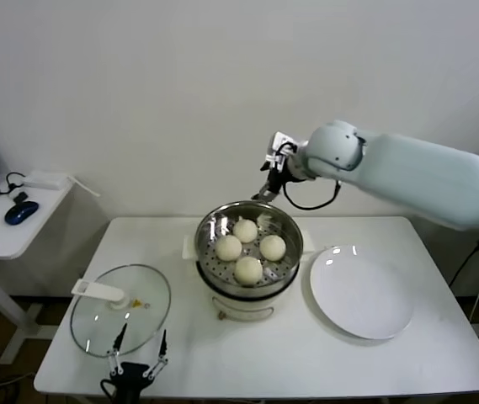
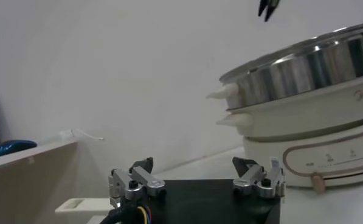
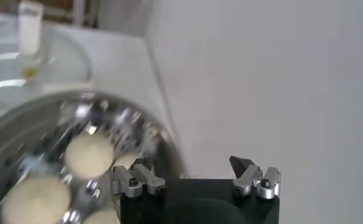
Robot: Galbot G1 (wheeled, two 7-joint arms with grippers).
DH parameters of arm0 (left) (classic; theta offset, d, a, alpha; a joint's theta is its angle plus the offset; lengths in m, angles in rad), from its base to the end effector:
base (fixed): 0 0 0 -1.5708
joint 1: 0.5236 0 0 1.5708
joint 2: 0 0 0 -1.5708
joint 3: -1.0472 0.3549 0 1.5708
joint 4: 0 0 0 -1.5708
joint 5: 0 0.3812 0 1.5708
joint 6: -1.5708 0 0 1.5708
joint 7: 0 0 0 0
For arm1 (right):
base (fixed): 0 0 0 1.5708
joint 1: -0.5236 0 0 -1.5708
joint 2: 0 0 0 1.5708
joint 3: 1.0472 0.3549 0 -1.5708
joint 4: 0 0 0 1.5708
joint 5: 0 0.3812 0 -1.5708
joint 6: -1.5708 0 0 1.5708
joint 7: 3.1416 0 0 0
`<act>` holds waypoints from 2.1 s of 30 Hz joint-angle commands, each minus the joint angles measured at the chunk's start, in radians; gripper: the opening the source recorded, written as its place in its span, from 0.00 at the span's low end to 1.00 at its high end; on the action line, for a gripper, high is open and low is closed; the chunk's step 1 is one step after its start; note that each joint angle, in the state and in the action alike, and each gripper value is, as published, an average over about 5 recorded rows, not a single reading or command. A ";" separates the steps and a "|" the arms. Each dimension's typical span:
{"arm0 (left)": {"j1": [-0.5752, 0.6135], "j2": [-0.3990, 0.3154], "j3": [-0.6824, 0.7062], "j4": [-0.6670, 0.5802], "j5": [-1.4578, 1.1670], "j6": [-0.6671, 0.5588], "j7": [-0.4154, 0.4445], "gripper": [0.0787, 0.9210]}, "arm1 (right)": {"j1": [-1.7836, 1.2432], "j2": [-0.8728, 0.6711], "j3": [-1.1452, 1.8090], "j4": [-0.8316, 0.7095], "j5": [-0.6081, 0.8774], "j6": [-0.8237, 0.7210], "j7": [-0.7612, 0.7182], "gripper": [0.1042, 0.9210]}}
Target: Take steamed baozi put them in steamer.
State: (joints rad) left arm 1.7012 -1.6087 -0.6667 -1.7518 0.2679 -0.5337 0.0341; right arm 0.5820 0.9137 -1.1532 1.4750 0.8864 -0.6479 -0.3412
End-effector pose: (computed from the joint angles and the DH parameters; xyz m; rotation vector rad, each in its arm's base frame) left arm 0.1193 0.0426 -0.4544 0.0452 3.0748 0.4575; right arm 0.5418 0.0597 -0.0085 1.0710 -2.1636 1.1295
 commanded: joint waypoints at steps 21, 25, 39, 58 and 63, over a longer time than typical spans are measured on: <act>-0.010 0.028 0.014 0.001 0.028 0.012 0.003 0.88 | -1.396 -0.186 1.539 0.528 -0.231 0.214 0.384 0.88; -0.007 0.025 0.013 0.009 0.035 0.007 0.003 0.88 | -1.683 -0.078 1.731 0.575 -0.341 0.355 0.327 0.88; -0.003 0.017 0.007 0.023 0.051 -0.005 0.002 0.88 | -2.109 0.336 1.841 0.574 -0.483 0.760 0.196 0.88; 0.004 0.006 0.003 0.030 0.058 -0.009 0.000 0.88 | -2.240 0.456 1.796 0.480 -0.470 0.954 0.216 0.88; 0.006 0.003 0.004 0.028 0.059 -0.009 0.000 0.88 | -2.244 0.453 1.793 0.479 -0.467 0.953 0.225 0.88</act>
State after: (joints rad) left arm 1.7058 -1.6043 -0.6628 -1.7232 0.3259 -0.5429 0.0345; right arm -1.5848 1.3124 0.6224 1.9660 0.4285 0.2290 -0.1204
